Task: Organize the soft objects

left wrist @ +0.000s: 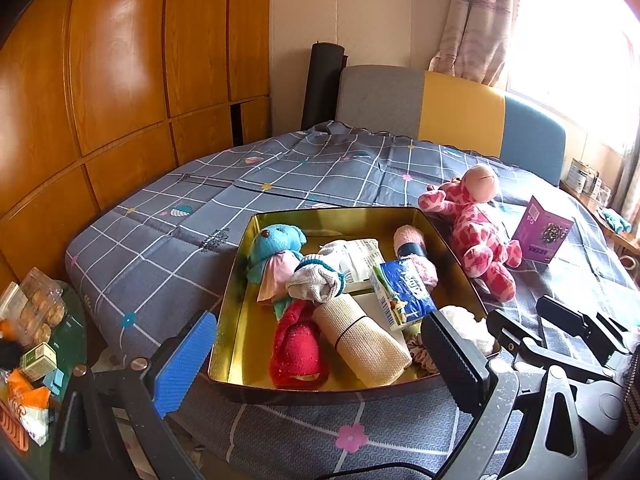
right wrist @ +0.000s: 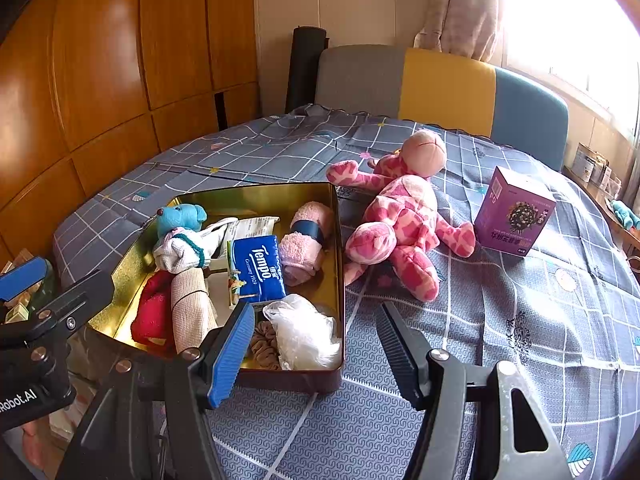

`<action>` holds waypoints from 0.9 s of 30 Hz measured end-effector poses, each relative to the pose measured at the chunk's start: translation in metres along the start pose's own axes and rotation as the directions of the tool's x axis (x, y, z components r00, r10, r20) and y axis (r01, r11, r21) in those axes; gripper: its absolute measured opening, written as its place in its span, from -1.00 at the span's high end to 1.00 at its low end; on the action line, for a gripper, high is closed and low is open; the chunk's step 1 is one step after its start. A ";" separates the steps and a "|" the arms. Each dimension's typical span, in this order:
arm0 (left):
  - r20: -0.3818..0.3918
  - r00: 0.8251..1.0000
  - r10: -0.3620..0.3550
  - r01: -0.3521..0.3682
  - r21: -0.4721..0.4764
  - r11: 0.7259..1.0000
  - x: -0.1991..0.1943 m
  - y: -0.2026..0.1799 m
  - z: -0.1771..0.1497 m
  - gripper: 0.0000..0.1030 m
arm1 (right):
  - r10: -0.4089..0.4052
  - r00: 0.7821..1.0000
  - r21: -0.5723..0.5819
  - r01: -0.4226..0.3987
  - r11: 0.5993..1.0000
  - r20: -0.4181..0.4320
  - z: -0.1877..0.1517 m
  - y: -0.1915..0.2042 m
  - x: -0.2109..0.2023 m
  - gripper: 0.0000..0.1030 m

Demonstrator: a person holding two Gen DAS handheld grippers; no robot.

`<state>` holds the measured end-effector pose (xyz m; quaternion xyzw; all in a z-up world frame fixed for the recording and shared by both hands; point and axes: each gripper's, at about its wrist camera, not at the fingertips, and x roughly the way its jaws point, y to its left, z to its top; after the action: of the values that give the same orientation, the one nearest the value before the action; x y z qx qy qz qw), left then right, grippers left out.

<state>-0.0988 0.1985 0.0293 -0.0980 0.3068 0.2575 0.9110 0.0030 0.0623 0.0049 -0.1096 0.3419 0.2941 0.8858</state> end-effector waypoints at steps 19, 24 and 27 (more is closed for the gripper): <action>-0.009 0.999 0.031 -0.031 0.005 0.999 0.002 -0.002 0.000 -0.99 | -0.001 1.000 0.001 0.001 1.000 0.002 0.000 0.000 -0.001 -0.25; -0.031 0.999 0.033 -0.033 -0.006 0.999 0.006 -0.002 -0.001 -0.99 | -0.005 1.000 0.005 0.005 1.000 0.002 0.000 -0.002 -0.001 -0.25; -0.039 0.999 0.030 -0.030 0.002 1.000 0.008 -0.005 -0.003 -0.99 | -0.009 1.000 0.011 0.009 1.000 -0.001 -0.001 -0.004 -0.001 -0.25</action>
<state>-0.0920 0.1965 0.0223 -0.0977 0.3261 0.2688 0.9010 0.0049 0.0582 0.0047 -0.1062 0.3436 0.2883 0.8875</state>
